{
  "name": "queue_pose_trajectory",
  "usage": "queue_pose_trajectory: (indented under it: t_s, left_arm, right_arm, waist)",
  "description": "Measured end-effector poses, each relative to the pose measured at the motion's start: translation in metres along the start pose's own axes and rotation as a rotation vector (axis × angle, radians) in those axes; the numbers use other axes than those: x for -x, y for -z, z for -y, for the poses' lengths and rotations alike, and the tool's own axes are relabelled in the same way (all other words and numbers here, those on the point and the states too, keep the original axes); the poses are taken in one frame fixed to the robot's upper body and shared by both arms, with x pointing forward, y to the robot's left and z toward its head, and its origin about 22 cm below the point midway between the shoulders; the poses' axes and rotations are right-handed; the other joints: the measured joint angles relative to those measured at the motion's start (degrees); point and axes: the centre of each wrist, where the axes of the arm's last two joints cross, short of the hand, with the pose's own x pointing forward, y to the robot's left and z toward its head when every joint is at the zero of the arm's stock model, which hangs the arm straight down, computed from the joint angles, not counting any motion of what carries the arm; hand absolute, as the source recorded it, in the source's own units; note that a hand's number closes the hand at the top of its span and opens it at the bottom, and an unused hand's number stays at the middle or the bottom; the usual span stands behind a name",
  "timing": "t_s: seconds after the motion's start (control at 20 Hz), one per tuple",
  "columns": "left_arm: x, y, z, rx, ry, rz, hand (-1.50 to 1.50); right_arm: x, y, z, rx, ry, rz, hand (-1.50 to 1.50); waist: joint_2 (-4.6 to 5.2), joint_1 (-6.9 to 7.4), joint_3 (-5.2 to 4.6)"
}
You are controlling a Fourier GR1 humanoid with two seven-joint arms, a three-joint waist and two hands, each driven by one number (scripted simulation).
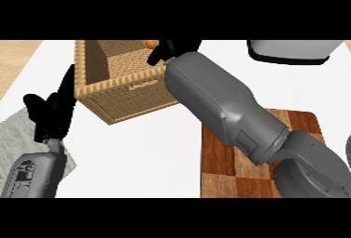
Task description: Pick the croissant from the cutting board and place it in the basket
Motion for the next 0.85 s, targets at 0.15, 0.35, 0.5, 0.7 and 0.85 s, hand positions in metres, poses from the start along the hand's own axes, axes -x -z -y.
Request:
queue_pose_trajectory:
  t_s: [0.15, 0.35, 0.5, 0.7, 0.85]
  left_arm:
    - [0.004, -0.002, -0.004, -0.012, -0.001, -0.015, 0.0]
    - [0.009, -0.008, -0.013, -0.039, -0.001, -0.028, 0.0]
    - [0.013, -0.01, -0.022, -0.059, -0.001, -0.037, 0.0]
    - [0.015, -0.016, -0.031, -0.089, -0.002, -0.047, 0.0]
    - [0.023, -0.024, -0.033, -0.101, 0.006, -0.055, 0.0]
  right_arm:
    - [-0.002, -0.001, 0.002, 0.023, 0.102, -0.03, -1.5]
    - [-0.002, -0.001, 0.002, 0.035, 0.225, -0.087, -1.5]
    - [0.009, -0.003, -0.006, 0.035, 0.31, -0.115, -1.5]
    - [0.029, -0.005, -0.011, 0.018, 0.387, -0.126, -1.5]
    - [0.042, -0.011, -0.01, 0.003, 0.435, -0.111, -1.5]
  waist:
    - [-0.06, -0.85, 0.0]
    - [-0.52, -2.69, 0.05]
    - [-0.78, -4.08, 0.08]
    - [-1.33, -5.63, 0.12]
    - [-1.55, -6.41, 0.12]
